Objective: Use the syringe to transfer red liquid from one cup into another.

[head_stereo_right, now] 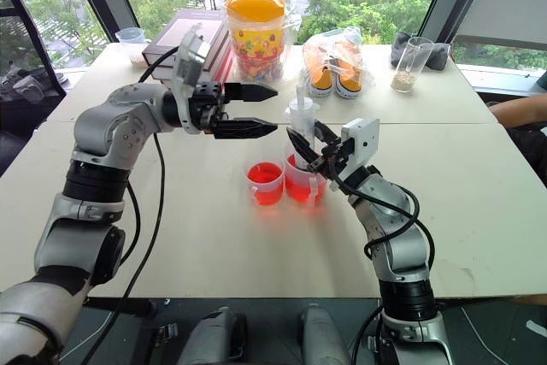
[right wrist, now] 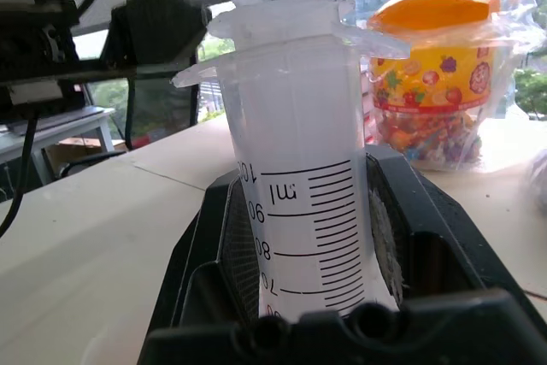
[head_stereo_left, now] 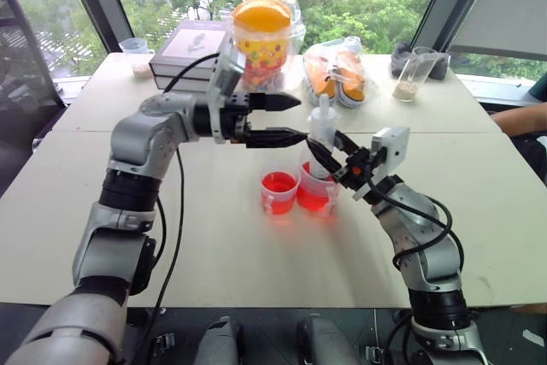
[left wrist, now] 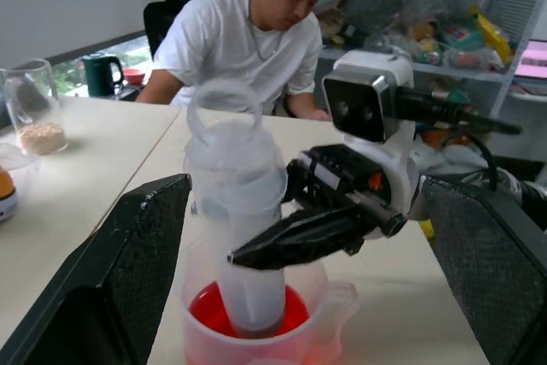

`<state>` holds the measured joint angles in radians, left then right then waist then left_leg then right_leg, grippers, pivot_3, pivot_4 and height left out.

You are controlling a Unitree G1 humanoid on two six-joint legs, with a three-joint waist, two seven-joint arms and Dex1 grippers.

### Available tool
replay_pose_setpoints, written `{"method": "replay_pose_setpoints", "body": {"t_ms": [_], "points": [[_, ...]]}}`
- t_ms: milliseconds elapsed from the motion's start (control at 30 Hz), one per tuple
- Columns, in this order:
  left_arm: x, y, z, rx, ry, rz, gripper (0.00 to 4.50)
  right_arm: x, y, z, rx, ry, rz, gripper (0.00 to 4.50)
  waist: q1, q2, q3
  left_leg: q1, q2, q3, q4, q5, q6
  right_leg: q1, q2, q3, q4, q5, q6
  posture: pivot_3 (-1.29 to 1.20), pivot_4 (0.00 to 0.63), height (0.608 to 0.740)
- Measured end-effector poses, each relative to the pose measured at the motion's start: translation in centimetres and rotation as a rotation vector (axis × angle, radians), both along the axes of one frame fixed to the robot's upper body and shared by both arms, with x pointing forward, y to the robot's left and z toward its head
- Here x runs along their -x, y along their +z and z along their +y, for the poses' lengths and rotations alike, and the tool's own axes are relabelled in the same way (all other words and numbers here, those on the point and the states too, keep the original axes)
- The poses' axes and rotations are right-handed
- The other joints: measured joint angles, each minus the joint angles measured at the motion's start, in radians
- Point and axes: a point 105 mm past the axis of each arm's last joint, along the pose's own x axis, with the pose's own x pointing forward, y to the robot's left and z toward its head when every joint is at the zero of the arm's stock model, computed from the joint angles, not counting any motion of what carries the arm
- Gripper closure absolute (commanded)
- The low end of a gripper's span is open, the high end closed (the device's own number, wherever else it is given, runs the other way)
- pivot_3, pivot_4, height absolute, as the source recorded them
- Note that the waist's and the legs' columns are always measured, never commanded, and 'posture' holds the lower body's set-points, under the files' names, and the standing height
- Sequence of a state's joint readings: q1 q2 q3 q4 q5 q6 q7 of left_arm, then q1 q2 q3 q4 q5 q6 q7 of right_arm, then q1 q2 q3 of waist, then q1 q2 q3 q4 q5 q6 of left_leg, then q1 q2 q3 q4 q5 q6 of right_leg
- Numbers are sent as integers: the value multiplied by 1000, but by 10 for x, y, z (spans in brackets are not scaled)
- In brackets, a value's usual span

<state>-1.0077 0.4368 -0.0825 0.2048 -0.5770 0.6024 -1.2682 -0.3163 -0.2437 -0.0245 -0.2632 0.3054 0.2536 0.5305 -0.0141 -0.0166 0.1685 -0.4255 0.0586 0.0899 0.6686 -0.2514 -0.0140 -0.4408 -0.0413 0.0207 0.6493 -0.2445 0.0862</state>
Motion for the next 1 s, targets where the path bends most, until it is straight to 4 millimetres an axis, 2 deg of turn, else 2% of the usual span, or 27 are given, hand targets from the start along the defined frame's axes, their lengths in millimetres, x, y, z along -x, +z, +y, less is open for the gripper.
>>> {"method": "replay_pose_setpoints", "body": {"t_ms": [100,400,500,600,833,1000], "points": [[3,-1,-11,-7,-46,-1,76,0,-3,1,12,6,-1,3094,-2,0,0,0,0,0,0,0,0,0,0,0,0,0,0,0,150,740],[-2,-14,-24,-35,-68,22,76,1,-3,2,14,4,-1,3094,-2,0,0,0,0,-1,0,0,0,1,0,0,0,0,0,0,150,740],[-4,-13,-28,-33,-67,22,76,1,-3,2,18,2,1,3094,-1,0,0,1,0,-1,0,0,0,1,0,0,0,0,0,0,150,740],[-8,-13,-35,-17,-64,28,908,1,-3,3,20,4,5,3094,0,0,0,0,0,-1,0,0,0,1,0,0,0,0,0,0,150,740],[-17,-14,-37,2,-20,46,4413,7,-5,4,34,17,10,3094,-2,0,0,1,0,-1,0,0,0,1,1,0,0,0,0,0,150,740],[-18,-14,-41,2,-20,52,4413,8,-7,3,42,23,37,3094,0,0,0,0,0,-1,0,0,0,1,0,0,0,0,0,0,150,740]]}}
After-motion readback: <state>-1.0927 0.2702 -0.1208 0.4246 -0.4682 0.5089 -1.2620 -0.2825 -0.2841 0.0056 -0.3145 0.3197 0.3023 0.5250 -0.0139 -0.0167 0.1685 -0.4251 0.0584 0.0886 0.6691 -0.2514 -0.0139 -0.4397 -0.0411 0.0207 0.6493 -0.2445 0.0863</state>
